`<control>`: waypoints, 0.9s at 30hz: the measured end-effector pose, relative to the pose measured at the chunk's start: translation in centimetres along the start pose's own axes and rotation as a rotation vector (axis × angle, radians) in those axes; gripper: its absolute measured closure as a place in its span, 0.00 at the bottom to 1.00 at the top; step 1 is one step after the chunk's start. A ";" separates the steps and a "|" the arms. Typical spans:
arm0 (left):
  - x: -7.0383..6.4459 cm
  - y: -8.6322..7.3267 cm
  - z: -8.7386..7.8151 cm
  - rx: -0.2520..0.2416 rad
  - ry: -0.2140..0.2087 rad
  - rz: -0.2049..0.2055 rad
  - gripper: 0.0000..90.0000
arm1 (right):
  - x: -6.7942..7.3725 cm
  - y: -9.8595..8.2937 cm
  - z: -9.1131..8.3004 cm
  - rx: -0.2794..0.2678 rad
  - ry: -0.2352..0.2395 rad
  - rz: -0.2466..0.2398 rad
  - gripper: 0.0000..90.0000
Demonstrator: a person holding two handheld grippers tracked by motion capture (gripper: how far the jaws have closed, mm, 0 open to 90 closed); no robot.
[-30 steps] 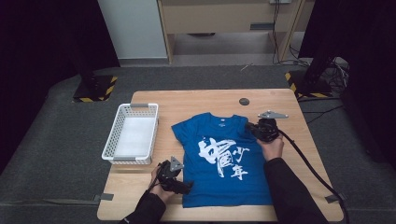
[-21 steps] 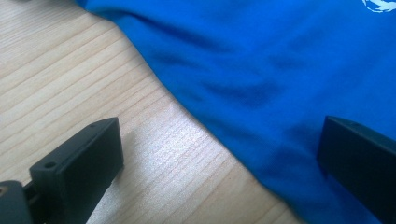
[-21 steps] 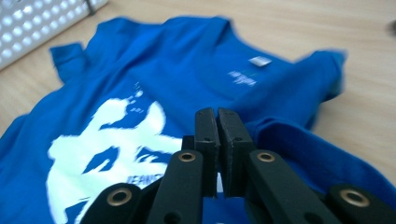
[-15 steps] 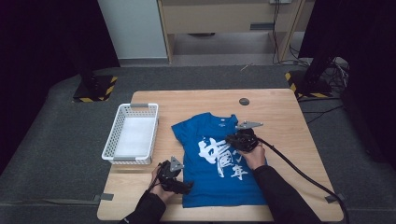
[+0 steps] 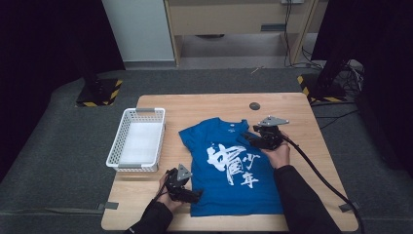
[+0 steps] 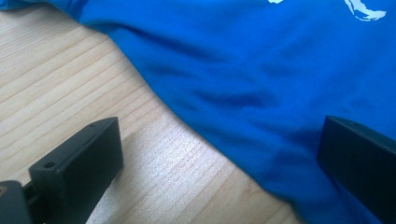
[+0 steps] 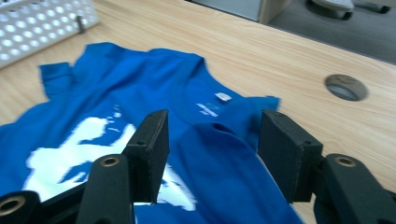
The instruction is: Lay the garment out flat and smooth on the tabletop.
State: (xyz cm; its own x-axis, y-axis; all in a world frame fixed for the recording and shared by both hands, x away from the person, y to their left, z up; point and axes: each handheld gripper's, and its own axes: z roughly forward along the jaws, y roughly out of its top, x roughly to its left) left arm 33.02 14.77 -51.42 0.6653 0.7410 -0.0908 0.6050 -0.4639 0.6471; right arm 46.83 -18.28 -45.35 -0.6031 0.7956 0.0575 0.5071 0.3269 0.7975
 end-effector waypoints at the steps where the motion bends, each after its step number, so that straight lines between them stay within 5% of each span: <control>1: 0.0 0.0 0.0 0.000 -0.001 0.001 0.00 | -0.3 -0.1 0.1 0.010 -0.009 0.001 0.47; 11: 0.1 0.1 0.1 -0.001 -0.010 0.010 0.00 | -2.2 -2.0 2.8 0.097 -0.006 -0.021 0.48; 14: 0.1 0.1 0.1 -0.001 -0.011 0.012 0.00 | -2.2 -2.2 3.1 0.115 -0.018 -0.021 0.57; 21: 0.1 0.1 0.1 -0.002 -0.013 0.013 0.00 | -2.1 -2.2 3.0 0.174 -0.012 -0.011 0.98; 27: 0.1 0.1 0.1 -0.001 -0.013 0.013 0.00 | -2.2 -2.0 2.6 0.166 -0.034 -0.001 0.99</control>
State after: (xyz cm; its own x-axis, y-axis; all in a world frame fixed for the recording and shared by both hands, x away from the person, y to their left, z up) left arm 33.18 14.79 -51.45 0.6786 0.7287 -0.0918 0.5956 -0.4728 0.6494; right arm 48.74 -19.36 -48.61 -0.5839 0.8111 0.0340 0.6030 0.4053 0.6871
